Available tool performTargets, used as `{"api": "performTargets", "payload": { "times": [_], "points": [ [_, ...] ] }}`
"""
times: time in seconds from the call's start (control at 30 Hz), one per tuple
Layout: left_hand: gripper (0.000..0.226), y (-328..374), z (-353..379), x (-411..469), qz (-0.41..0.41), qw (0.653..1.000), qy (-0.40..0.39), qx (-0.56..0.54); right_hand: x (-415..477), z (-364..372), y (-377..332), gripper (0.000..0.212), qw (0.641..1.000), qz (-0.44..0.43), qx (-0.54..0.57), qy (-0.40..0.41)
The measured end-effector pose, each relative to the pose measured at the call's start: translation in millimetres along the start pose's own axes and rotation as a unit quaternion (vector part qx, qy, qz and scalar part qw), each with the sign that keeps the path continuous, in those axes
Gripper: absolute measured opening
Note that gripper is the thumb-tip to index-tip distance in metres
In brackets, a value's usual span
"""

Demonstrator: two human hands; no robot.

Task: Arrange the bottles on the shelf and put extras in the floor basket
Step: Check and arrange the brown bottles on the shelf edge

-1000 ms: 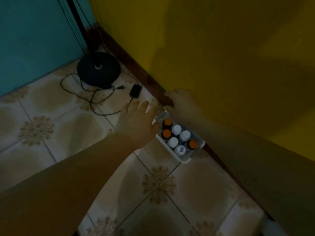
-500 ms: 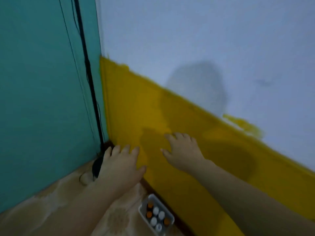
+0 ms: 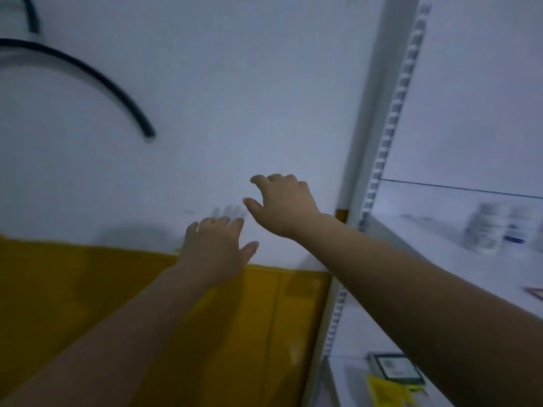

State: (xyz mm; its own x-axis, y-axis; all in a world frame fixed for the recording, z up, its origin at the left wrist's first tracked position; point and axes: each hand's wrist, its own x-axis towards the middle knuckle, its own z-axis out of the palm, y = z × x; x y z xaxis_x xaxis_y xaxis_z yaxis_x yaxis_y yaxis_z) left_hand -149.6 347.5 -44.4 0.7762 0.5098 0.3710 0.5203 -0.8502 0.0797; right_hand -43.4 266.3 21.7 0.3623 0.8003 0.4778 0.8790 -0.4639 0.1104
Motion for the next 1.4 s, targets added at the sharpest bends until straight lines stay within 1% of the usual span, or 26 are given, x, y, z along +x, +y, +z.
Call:
{"api": "performTargets", "payload": {
  "times": [0.13,0.23,0.33,0.47,0.6,0.67,0.8,0.93,1.0,1.1,1.27,1.4],
  "points": [
    [0.060,128.4,-33.3,11.9,0.126,0.990,0.015,-0.055,-67.8,-71.1,89.1,0.048,0.993,0.103,-0.058,0.028],
    [0.056,230.2,-51.2,5.8,0.227,0.970,0.034,-0.080,-130.0,-117.7,155.8,0.047,0.976,0.184,-0.106,0.048],
    [0.054,330.2,-70.2,-11.2,0.303,0.946,0.054,-0.101,-202.5,-161.6,216.3,0.048,0.952,0.261,-0.149,0.063],
    [0.049,466.1,-89.1,-51.6,0.410,0.896,0.078,-0.154,-315.0,-221.9,288.0,0.047,0.905,0.363,-0.214,0.060],
    [0.051,603.2,-100.3,-121.0,0.505,0.831,0.060,-0.225,-438.7,-285.4,349.2,0.045,0.846,0.464,-0.259,0.050],
    [0.055,667.5,-104.1,-157.6,0.537,0.808,0.049,-0.237,-500.8,-315.2,375.4,0.045,0.816,0.506,-0.275,0.053],
    [0.058,783.3,-108.4,-211.6,0.564,0.793,0.022,-0.229,-615.1,-366.5,429.6,0.048,0.757,0.577,-0.304,0.036],
    [0.059,880.6,-103.7,-238.8,0.576,0.784,0.001,-0.234,-695.5,-398.9,492.6,0.050,0.725,0.615,-0.308,0.030],
    [0.059,925.1,-94.4,-244.2,0.584,0.777,-0.010,-0.235,-725.4,-402.1,527.6,0.051,0.718,0.625,-0.304,0.029],
    [0.058,994.0,-76.9,-240.1,0.591,0.776,-0.012,-0.220,-760.8,-396.2,589.4,0.052,0.711,0.635,-0.301,0.029],
    [0.056,1102.4,-44.8,-211.4,0.591,0.775,0.001,-0.226,-793.7,-378.5,696.8,0.052,0.711,0.632,-0.309,0.016],
    [0.053,1172.6,-35.2,-171.8,0.577,0.790,0.000,-0.209,-800.2,-379.3,784.8,0.052,0.714,0.634,-0.299,0.003]
  ]
}}
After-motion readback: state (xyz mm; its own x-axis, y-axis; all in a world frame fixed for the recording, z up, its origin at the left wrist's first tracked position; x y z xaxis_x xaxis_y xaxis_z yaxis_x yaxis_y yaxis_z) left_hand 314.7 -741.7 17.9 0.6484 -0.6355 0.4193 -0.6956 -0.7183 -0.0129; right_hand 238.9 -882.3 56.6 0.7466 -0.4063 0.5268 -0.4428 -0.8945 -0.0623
